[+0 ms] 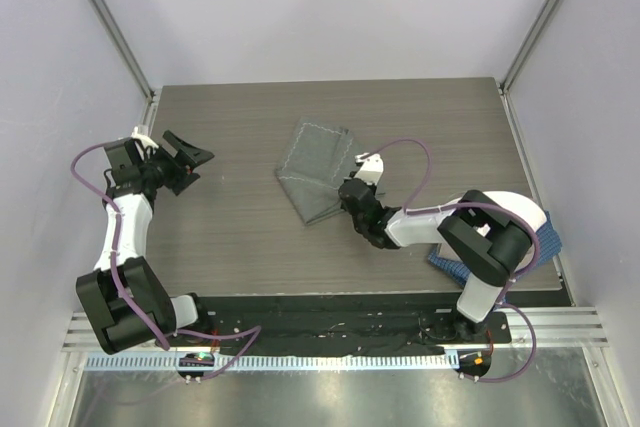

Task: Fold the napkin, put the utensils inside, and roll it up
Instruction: Fold the napkin

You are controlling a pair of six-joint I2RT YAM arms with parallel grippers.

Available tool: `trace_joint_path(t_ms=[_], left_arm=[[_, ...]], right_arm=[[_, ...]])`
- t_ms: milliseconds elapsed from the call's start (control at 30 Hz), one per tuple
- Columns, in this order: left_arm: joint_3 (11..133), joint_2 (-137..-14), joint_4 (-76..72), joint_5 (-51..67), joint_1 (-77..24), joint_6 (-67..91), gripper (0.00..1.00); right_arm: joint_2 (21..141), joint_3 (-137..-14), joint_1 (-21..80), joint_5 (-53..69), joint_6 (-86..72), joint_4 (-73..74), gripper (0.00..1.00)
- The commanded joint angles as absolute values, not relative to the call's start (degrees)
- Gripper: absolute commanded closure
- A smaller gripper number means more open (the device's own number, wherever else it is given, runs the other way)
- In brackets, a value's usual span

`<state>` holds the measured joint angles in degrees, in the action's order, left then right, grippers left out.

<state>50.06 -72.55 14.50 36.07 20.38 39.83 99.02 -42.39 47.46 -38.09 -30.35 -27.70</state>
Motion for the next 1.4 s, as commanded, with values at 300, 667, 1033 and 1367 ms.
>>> trace_joint_path(t_ms=[300,667,1033,1367], left_arm=[[49.7,-72.8,13.8,37.2,20.7,39.0,0.16],[49.6,-73.1,13.5,37.7,20.7,39.2,0.16],[48.4,-72.6,13.5,36.3,18.0,39.3,0.16],[46.5,-74.3,10.9,29.8,2.2,43.2,0.16]], right_arm=[[95.4,-39.6,42.6,-40.4,-31.6,-30.4,0.99],[94.8,-39.3,39.5,-38.2,-28.0,-30.9,0.99],[95.9,-39.8,37.7,-38.1,-27.4,-28.9,0.99],[90.5,-40.4,37.6,-36.7,-26.4,-21.3,0.46]])
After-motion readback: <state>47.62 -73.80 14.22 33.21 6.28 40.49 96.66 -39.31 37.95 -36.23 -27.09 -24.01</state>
